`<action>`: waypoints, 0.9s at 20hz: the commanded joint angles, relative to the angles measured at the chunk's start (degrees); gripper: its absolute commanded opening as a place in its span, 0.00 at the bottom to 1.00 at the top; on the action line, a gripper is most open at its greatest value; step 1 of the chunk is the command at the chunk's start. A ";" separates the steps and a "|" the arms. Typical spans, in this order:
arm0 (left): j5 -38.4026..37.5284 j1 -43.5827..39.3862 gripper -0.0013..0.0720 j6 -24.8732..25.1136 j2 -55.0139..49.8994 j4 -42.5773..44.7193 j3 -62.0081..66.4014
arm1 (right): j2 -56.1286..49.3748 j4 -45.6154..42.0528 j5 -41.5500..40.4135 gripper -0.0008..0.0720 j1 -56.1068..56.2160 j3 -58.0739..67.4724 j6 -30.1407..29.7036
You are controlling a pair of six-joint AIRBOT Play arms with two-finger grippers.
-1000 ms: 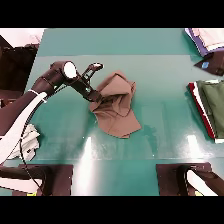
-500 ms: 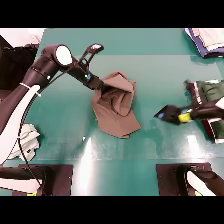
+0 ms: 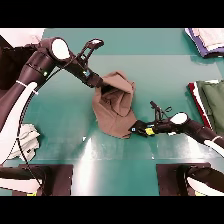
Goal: Fold the shirts.
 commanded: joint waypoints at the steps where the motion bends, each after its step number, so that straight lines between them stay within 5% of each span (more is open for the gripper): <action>1: -0.37 0.00 0.05 0.04 0.04 0.24 0.15 | -0.59 0.55 -6.97 0.06 3.48 -0.46 -0.20; 4: 1.60 2.97 0.05 -1.64 3.02 0.59 0.50 | 6.84 -0.35 -8.57 0.03 -0.79 -0.39 -1.51; 9: -1.16 8.79 0.05 -2.95 12.96 -0.28 -1.09 | 22.60 -8.98 6.58 0.03 -20.68 9.31 -0.83; 11: -0.50 7.96 0.05 -2.80 15.34 -8.04 -6.80 | 25.75 -10.12 9.64 0.03 -26.27 14.80 -0.83; 14: 4.07 2.45 0.05 -1.40 16.48 -18.10 -17.97 | 26.47 -10.25 14.91 0.03 -28.02 20.52 -0.96; 18: 7.72 -11.30 0.05 0.70 16.46 -20.13 -31.80 | 26.49 -19.63 18.86 0.03 -24.41 24.35 -0.72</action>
